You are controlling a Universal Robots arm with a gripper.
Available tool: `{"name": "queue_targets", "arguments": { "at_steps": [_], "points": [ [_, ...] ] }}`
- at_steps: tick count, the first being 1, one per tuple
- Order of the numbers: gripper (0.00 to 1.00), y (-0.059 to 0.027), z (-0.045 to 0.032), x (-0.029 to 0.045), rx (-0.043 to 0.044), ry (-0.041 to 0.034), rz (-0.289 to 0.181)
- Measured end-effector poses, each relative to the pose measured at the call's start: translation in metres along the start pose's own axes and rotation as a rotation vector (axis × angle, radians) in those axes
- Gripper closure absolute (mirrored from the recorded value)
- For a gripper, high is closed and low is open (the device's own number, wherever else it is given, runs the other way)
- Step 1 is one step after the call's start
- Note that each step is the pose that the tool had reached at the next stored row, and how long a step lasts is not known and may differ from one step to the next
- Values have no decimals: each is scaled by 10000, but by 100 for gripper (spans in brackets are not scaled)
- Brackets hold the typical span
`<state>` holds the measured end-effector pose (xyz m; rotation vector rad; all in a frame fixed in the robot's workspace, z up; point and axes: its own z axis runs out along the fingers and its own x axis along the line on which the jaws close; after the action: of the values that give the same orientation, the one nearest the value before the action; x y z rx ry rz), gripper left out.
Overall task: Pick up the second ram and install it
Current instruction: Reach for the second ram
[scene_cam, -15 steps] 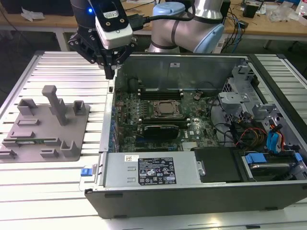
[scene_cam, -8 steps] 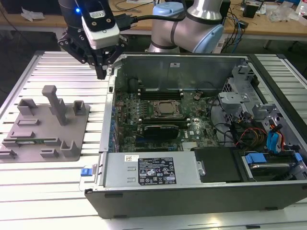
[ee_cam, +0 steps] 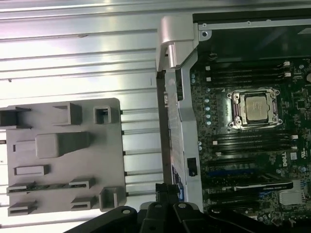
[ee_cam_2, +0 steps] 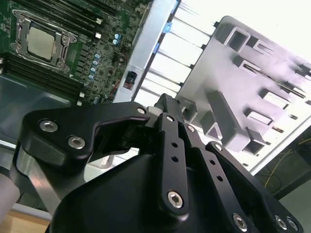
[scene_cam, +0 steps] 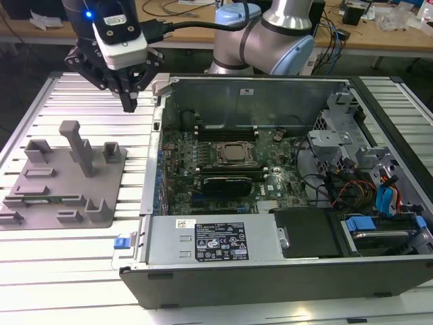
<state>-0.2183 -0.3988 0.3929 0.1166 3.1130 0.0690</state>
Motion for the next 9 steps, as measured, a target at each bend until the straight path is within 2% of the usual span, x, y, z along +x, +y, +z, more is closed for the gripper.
{"name": "queue_targets", "arguments": {
  "at_steps": [6, 7, 8, 9],
  "points": [
    [92, -8, -3, 101, -3, 0, -1],
    [92, -12, -4, 143, -3, 1, -1],
    [92, -18, -6, 225, -3, -1, -1],
    [92, -20, -7, 252, -3, -1, 0]
  ]
}}
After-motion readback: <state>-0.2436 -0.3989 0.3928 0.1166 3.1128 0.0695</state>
